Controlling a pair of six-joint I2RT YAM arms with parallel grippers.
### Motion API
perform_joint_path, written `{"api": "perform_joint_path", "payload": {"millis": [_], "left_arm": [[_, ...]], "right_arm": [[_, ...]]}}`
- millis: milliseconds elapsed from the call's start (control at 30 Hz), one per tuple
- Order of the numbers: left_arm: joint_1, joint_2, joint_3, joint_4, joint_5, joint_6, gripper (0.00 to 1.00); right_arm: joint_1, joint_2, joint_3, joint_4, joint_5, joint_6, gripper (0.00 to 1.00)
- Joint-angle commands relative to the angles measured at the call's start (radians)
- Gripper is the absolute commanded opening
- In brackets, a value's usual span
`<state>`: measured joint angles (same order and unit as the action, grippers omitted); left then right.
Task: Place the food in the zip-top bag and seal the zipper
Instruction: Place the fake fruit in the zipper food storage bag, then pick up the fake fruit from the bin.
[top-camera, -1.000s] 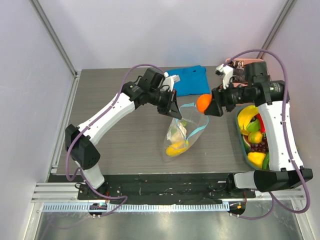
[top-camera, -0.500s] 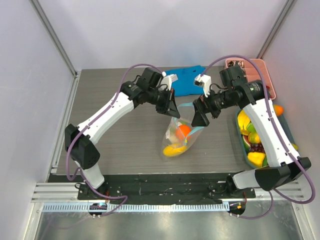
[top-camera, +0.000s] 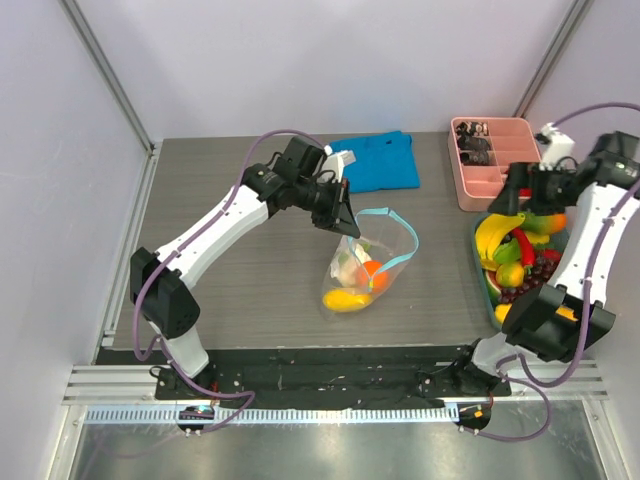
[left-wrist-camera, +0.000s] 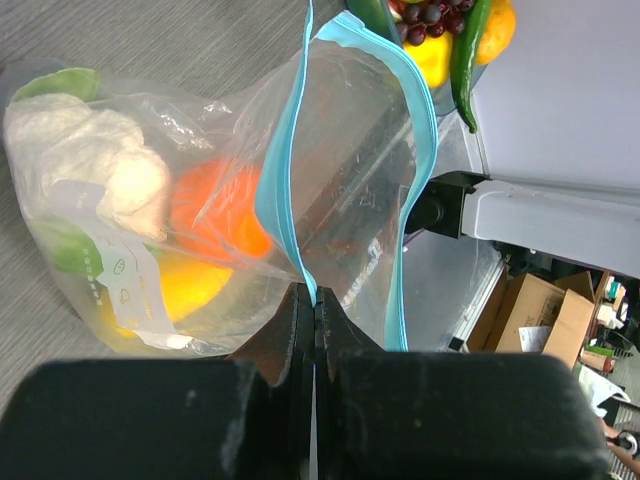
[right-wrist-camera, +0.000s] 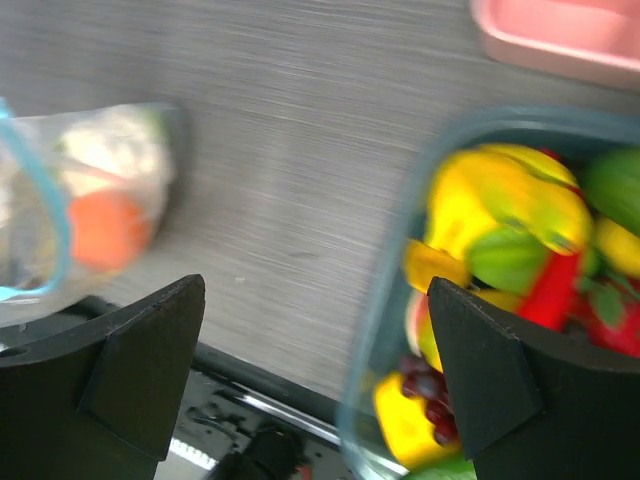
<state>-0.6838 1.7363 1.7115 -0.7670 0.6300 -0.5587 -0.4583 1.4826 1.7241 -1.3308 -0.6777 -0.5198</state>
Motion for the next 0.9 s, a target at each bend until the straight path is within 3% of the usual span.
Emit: {"api": "perform_joint_path", "payload": {"millis": [0, 100, 333, 500, 867], "left_arm": [[0.006, -0.015, 0.02, 0.028, 0.014, 0.002, 0.0], [0.007, -0.014, 0.025, 0.037, 0.016, 0.006, 0.0], [0.009, -0.009, 0.022, 0.051, 0.039, 0.011, 0.0], [0.009, -0.004, 0.02, 0.049, 0.046, 0.023, 0.0], [0.018, -0.006, 0.002, 0.06, 0.059, 0.023, 0.0]], "right_arm": [[-0.16, 0.036, 0.032, -0.171, 0.024, -0.149, 0.98], [-0.216, 0.106, 0.083, -0.171, 0.047, -0.2, 0.97], [-0.212, 0.182, 0.129, -0.124, 0.112, -0.437, 0.98], [-0.178, 0.098, -0.024, 0.025, 0.181, -0.69, 0.99], [0.041, 0.056, -0.245, 0.33, 0.377, -0.809, 1.0]]}}
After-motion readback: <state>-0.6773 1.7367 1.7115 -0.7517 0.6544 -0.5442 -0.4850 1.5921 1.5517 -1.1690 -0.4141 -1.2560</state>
